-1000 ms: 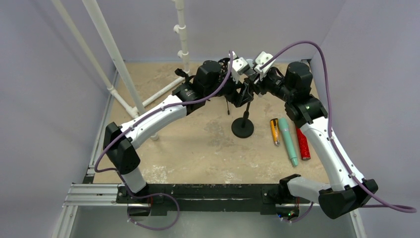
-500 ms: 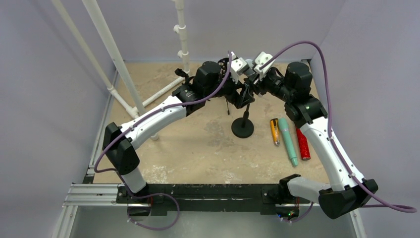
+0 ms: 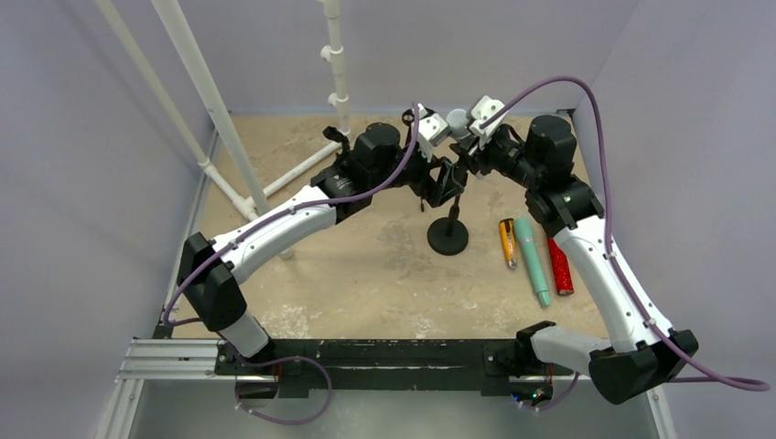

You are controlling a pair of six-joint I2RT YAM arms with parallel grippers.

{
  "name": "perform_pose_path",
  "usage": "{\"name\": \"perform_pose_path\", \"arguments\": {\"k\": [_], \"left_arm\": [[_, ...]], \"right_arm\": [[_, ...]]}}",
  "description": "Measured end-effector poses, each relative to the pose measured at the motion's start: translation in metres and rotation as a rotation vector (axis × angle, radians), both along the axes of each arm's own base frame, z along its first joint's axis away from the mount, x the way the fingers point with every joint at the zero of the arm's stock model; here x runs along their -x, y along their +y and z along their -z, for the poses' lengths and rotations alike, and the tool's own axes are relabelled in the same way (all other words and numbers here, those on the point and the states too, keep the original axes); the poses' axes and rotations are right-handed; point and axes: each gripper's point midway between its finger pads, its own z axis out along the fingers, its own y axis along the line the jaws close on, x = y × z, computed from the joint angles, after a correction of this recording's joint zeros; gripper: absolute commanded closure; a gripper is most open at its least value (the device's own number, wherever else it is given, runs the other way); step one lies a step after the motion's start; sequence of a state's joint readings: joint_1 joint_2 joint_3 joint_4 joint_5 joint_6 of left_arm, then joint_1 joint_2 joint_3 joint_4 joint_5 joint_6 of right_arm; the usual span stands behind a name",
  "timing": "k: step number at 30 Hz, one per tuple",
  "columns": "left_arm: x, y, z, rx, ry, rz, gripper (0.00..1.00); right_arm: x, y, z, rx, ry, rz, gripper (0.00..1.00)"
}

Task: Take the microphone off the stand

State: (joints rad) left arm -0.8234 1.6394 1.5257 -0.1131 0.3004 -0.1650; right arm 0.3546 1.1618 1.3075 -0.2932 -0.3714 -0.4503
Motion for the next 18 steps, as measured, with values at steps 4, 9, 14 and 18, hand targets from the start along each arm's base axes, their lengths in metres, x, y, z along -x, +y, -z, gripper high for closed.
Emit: {"name": "perform_pose_path", "arguments": {"k": [4, 9, 14, 18], "left_arm": [[0.003, 0.006, 0.013, -0.027, 0.017, -0.012, 0.16], [0.003, 0.009, 0.023, -0.048, 0.018, -0.019, 0.16], [0.001, 0.010, 0.023, -0.055, 0.005, -0.025, 0.18], [-0.001, 0.011, 0.023, -0.058, 0.002, -0.035, 0.21]], "right_arm": [[-0.004, -0.008, 0.000, -0.024, 0.014, 0.042, 1.00], [-0.005, -0.008, 0.000, -0.032, 0.014, 0.051, 1.00], [-0.005, -0.010, 0.000, -0.038, 0.012, 0.061, 1.00], [-0.004, -0.010, 0.000, -0.041, 0.013, 0.063, 1.00]]}}
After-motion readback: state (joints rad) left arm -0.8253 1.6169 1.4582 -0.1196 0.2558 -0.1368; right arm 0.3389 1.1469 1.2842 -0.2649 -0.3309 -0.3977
